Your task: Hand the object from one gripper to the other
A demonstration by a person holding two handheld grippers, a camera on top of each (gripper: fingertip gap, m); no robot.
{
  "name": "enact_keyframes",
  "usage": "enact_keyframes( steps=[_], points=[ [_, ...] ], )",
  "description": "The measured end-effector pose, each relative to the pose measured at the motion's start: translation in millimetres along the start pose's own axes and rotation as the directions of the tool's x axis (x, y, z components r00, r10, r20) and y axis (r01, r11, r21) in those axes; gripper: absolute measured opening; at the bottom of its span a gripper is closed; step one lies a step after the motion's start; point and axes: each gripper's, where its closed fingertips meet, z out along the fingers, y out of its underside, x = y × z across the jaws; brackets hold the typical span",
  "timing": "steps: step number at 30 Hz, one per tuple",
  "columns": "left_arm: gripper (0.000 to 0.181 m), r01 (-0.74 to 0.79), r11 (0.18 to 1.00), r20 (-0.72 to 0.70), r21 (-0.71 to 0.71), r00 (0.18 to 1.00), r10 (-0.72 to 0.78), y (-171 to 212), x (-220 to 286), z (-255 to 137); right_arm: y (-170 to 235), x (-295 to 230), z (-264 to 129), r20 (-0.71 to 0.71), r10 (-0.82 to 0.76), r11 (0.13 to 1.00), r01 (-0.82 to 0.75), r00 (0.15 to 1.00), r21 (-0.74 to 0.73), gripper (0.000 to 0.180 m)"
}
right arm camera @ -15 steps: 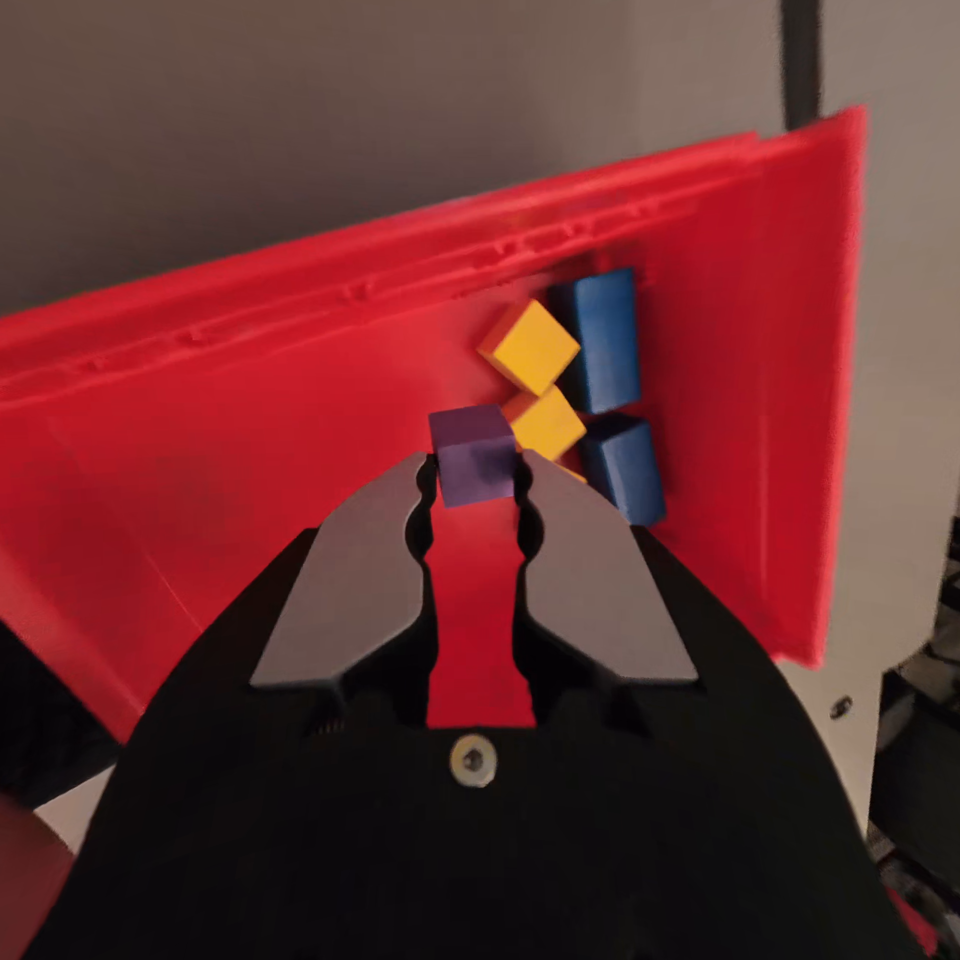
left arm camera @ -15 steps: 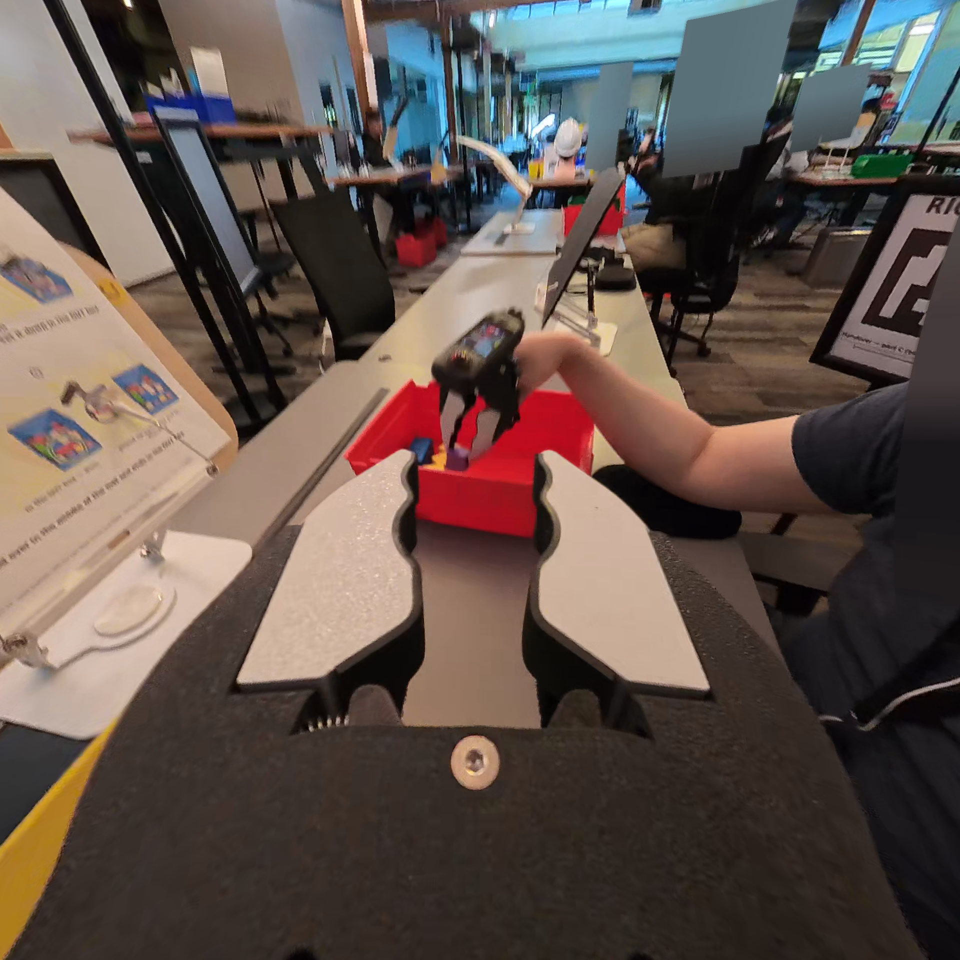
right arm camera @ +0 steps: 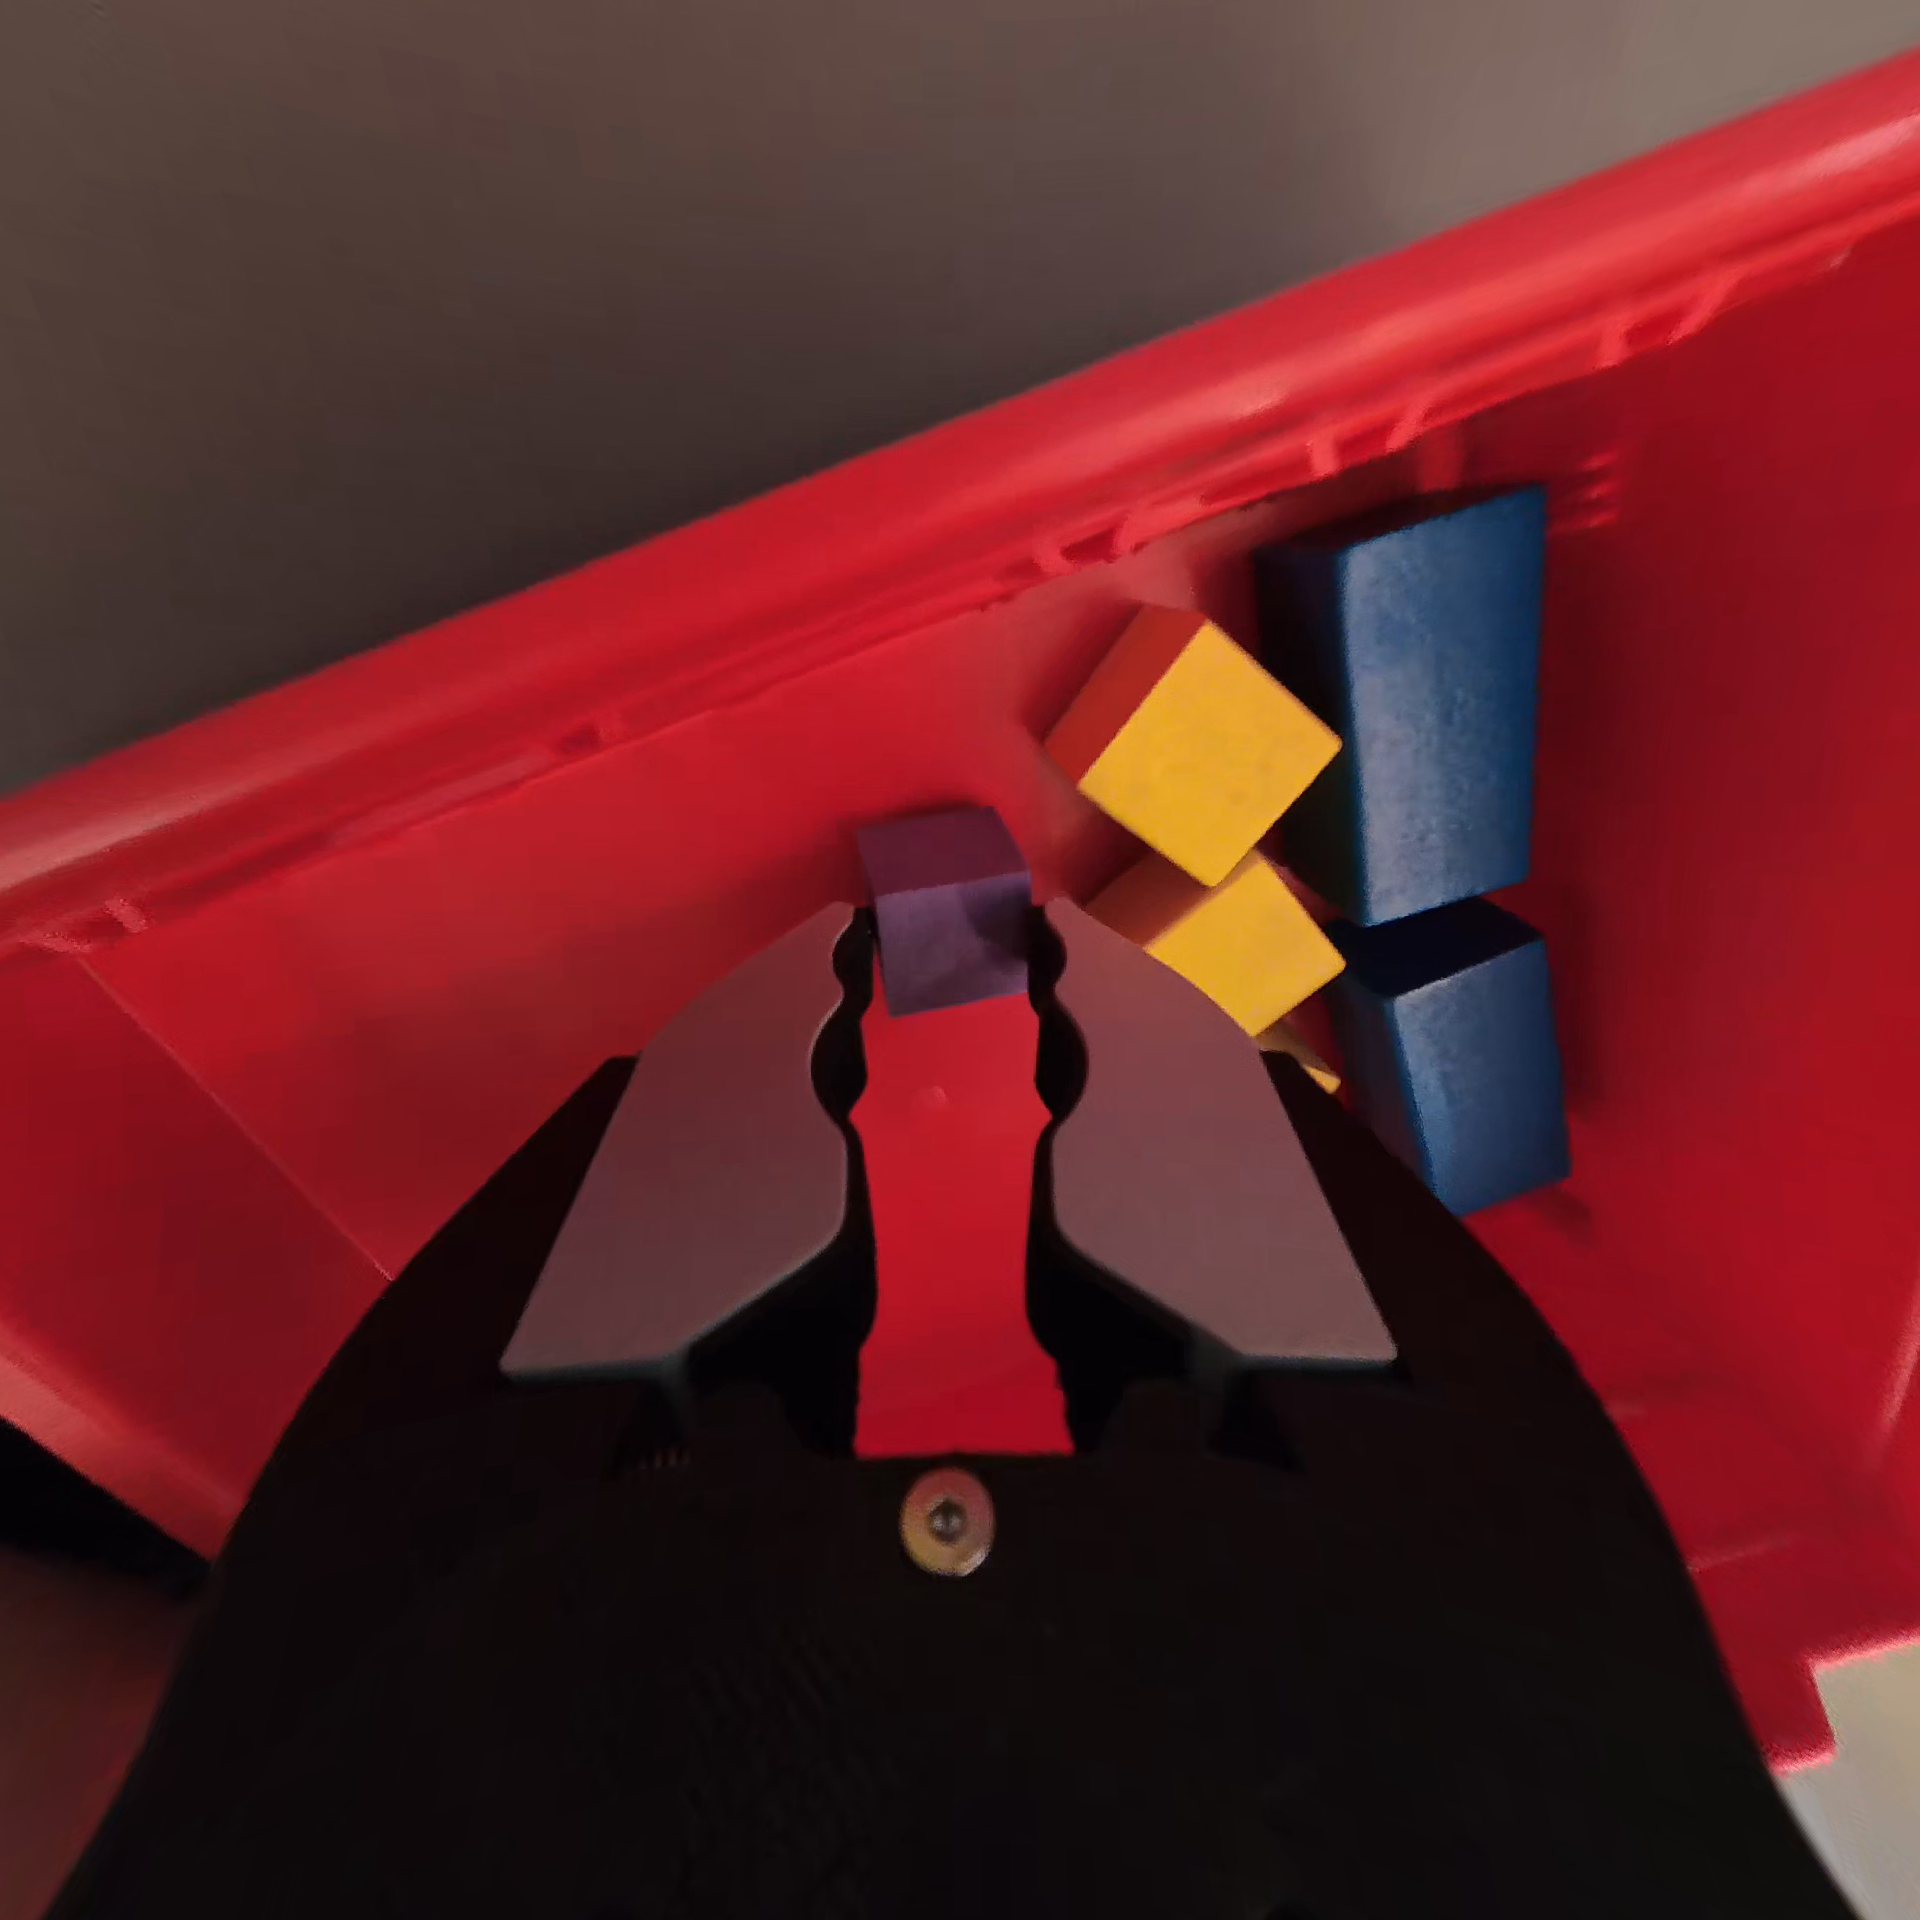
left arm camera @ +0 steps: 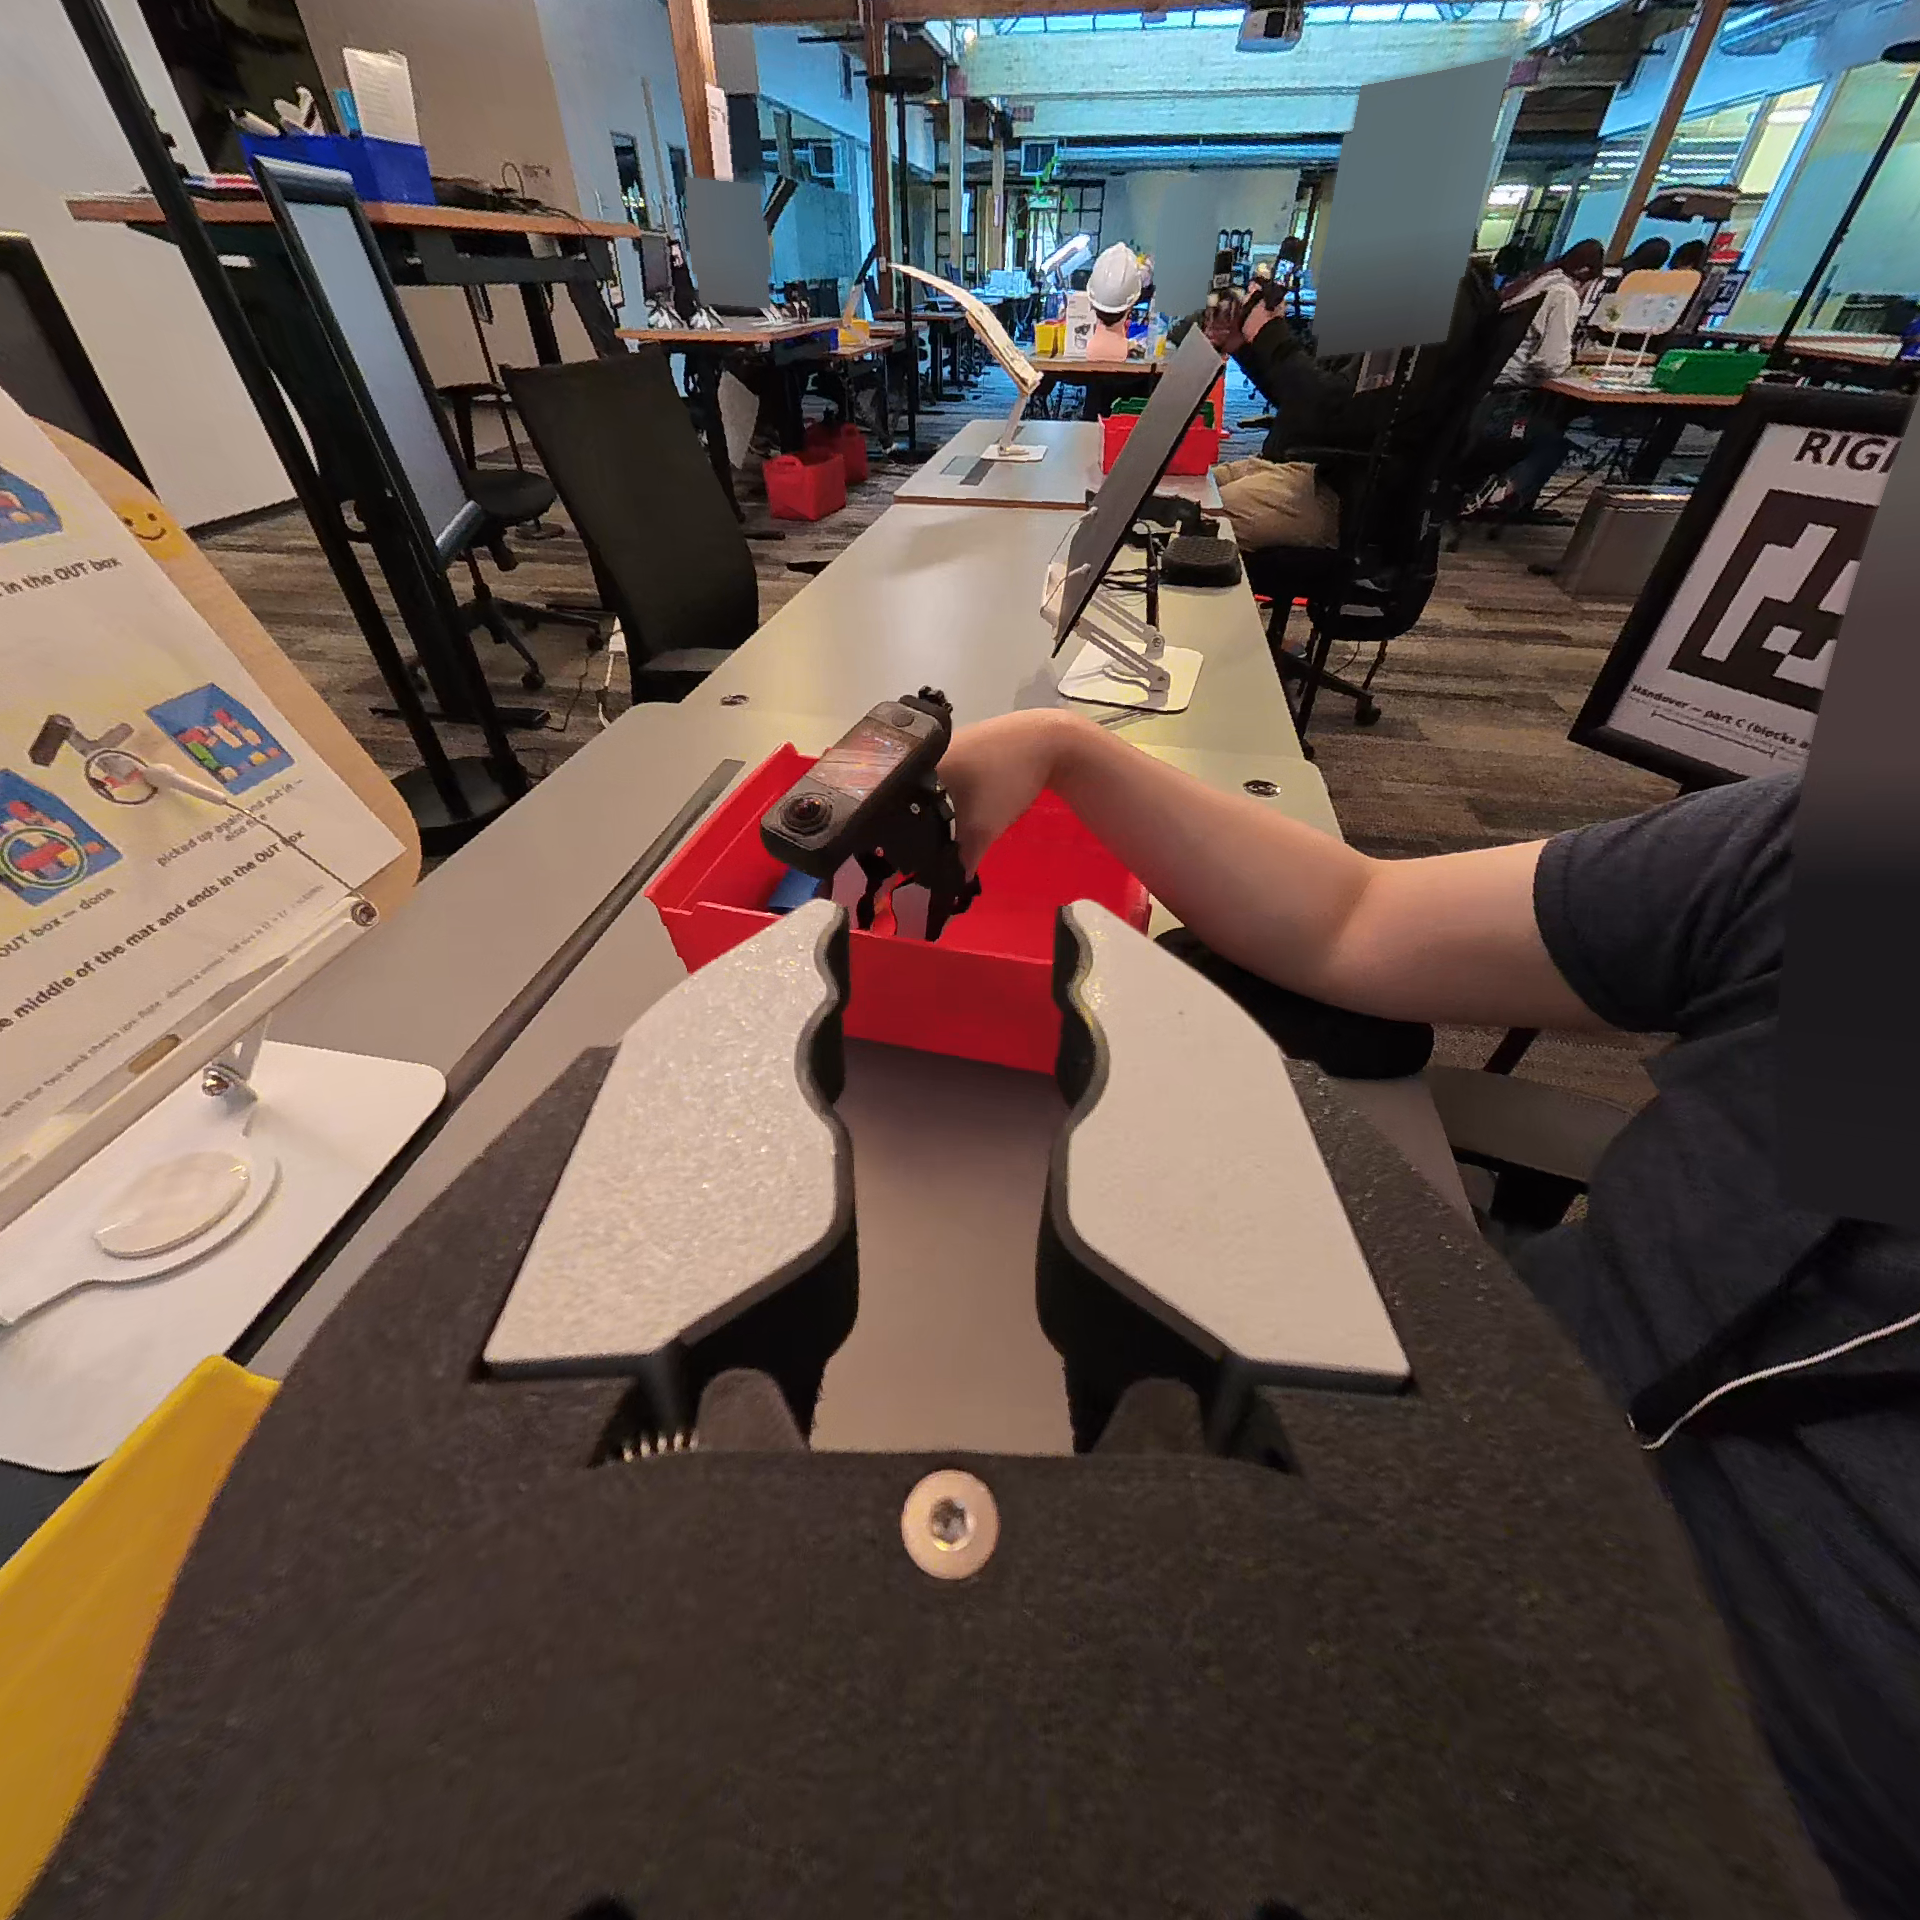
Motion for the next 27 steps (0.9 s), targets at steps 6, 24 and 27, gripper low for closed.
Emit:
enact_keyframes(
  steps=[6,24,27],
  points=[
    [0.037,-0.010,0.999,0.002,-0.048,1.000,0.010,6.9,1.0,3.5,-5.3,0.6,1.6,-0.010,0.012,1.000,-0.012,1.000,-0.001,0.030],
    [0.037,-0.028,0.978,0.039,-0.208,0.999,0.036,30.5,-2.7,4.0,-6.0,1.3,1.3,-0.018,0.011,1.000,-0.011,1.000,-0.012,0.031],
    [0.037,-0.010,0.954,0.141,-0.299,0.988,0.055,43.0,-18.2,-9.5,-7.0,0.8,-7.1,-0.023,0.009,1.000,-0.008,1.000,0.013,0.033]
  ],
)
